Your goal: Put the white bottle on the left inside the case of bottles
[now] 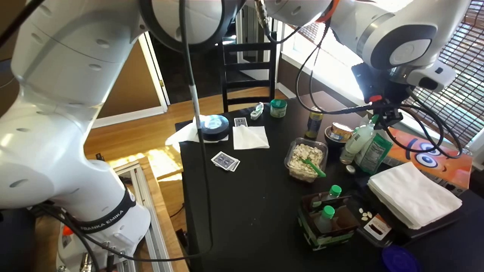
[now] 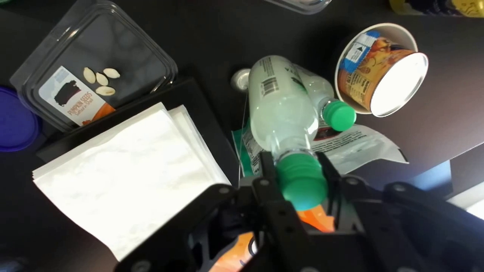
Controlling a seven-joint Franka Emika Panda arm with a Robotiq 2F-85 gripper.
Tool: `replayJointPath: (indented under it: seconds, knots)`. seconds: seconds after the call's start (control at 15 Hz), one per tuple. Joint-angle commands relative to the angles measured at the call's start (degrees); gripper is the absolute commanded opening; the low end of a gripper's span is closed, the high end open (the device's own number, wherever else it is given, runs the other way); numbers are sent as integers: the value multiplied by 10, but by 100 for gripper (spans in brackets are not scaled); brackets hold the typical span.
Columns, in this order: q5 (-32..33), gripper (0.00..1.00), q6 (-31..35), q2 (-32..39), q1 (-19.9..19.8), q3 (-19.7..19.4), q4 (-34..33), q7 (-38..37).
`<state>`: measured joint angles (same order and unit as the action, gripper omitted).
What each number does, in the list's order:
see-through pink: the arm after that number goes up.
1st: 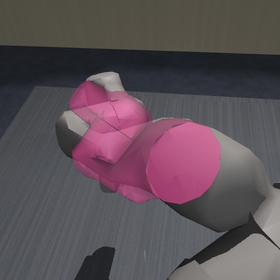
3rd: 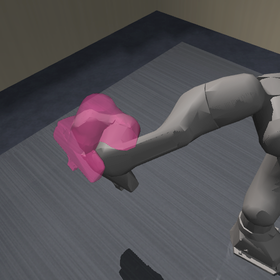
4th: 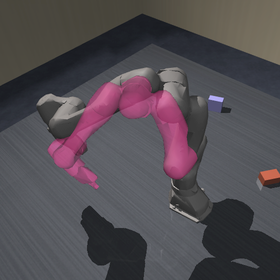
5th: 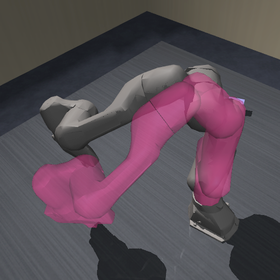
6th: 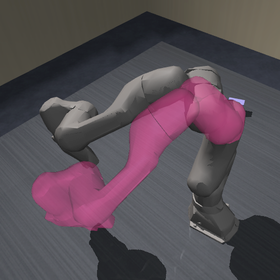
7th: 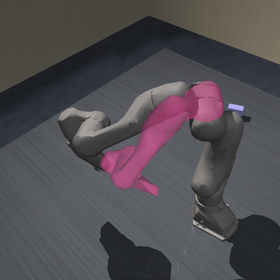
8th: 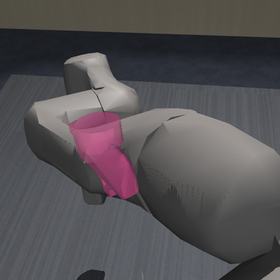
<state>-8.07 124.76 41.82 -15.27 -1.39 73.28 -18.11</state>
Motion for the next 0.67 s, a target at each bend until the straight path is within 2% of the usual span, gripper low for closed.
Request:
replayJointPath:
  seconds: [0.0, 0.2, 0.33, 0.6]
  knots:
    - [-10, 7, 7, -23, 11, -25, 31, 19]
    - [-7, 7, 24, -104, 7, -41, 128, 47]
    - [-8, 7, 23, -142, 4, -47, 167, 73]
    - [8, 7, 44, -233, 14, -77, 265, 70]
